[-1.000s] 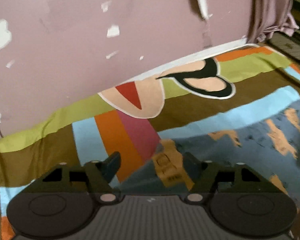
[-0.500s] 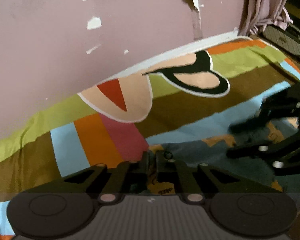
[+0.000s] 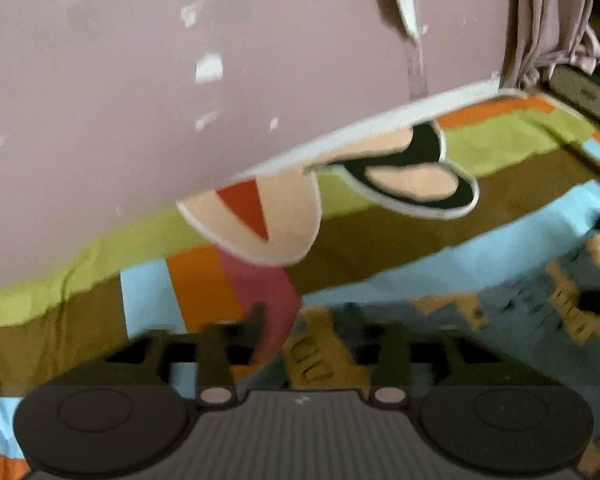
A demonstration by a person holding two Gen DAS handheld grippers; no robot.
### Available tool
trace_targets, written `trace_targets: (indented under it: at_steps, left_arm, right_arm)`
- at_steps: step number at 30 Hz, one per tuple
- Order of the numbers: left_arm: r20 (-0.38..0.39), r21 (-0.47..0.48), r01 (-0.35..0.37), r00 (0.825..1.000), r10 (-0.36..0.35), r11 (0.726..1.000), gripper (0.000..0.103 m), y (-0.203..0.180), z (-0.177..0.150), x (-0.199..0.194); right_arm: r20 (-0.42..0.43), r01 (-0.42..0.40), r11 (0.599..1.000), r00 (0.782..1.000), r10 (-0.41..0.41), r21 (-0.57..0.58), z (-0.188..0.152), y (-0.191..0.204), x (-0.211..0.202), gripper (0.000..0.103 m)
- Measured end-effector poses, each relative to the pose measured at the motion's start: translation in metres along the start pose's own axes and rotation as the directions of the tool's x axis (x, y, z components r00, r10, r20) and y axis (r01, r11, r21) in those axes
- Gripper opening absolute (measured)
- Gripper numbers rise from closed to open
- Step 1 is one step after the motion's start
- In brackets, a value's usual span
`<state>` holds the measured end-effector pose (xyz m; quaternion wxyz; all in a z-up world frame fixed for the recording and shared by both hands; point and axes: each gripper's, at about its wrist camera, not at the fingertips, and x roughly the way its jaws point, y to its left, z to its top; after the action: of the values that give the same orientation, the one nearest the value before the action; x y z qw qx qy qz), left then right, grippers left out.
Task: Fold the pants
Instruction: 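Grasp the folded edge of the blue pants with both grippers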
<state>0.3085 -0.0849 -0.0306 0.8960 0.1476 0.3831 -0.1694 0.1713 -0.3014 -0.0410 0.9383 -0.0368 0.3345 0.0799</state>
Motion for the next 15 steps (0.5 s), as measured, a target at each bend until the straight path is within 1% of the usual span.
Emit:
trace_targets:
  at_steps: [1,2,4,6,7,9,11,12,14,15]
  left_arm:
    - [0.027,0.01,0.013,1.0,-0.014,1.0,0.07,-0.006,0.002,-0.005]
    - [0.048,0.03,0.037,0.998,-0.038,0.999,0.071,-0.017,0.005,-0.01]
    - [0.069,0.071,0.085,0.994,-0.09,0.994,0.077,-0.04,0.013,-0.015]
    - [0.089,0.12,0.138,0.985,-0.149,0.983,0.082,-0.073,0.024,-0.019]
    - [0.095,0.15,0.162,0.98,-0.177,0.975,0.082,-0.092,0.031,-0.02]
    - [0.092,0.216,0.21,0.968,-0.234,0.954,0.082,-0.13,0.044,-0.021]
    - [0.072,0.3,0.251,0.956,-0.284,0.92,0.082,-0.168,0.055,-0.019]
    - [0.06,0.352,0.263,0.951,-0.302,0.898,0.082,-0.189,0.06,-0.017]
    - [0.042,0.449,0.271,0.945,-0.324,0.851,0.082,-0.226,0.067,-0.011]
    - [0.03,0.492,0.278,0.942,-0.335,0.825,0.082,-0.244,0.07,-0.008]
  right_arm:
    - [-0.011,0.044,0.997,0.999,-0.044,0.057,-0.009,-0.006,-0.014,0.099]
    - [-0.021,0.097,0.987,0.995,-0.095,0.128,-0.021,-0.011,-0.03,0.101]
    - [-0.033,0.168,0.946,0.986,-0.166,0.278,-0.041,-0.024,-0.057,0.102]
    - [-0.049,0.23,0.87,0.971,-0.232,0.437,-0.065,-0.04,-0.082,0.102]
    - [-0.051,0.247,0.834,0.965,-0.256,0.493,-0.076,-0.048,-0.092,0.102]
    - [-0.061,0.278,0.782,0.954,-0.295,0.558,-0.095,-0.062,-0.102,0.102]
    - [-0.093,0.296,0.744,0.948,-0.303,0.598,-0.106,-0.08,-0.105,0.099]
    - [-0.099,0.292,0.719,0.949,-0.299,0.63,-0.11,-0.088,-0.106,0.095]
    - [-0.096,0.272,0.658,0.952,-0.292,0.702,-0.118,-0.105,-0.107,0.091]
    - [-0.091,0.261,0.638,0.953,-0.288,0.725,-0.12,-0.111,-0.107,0.088]
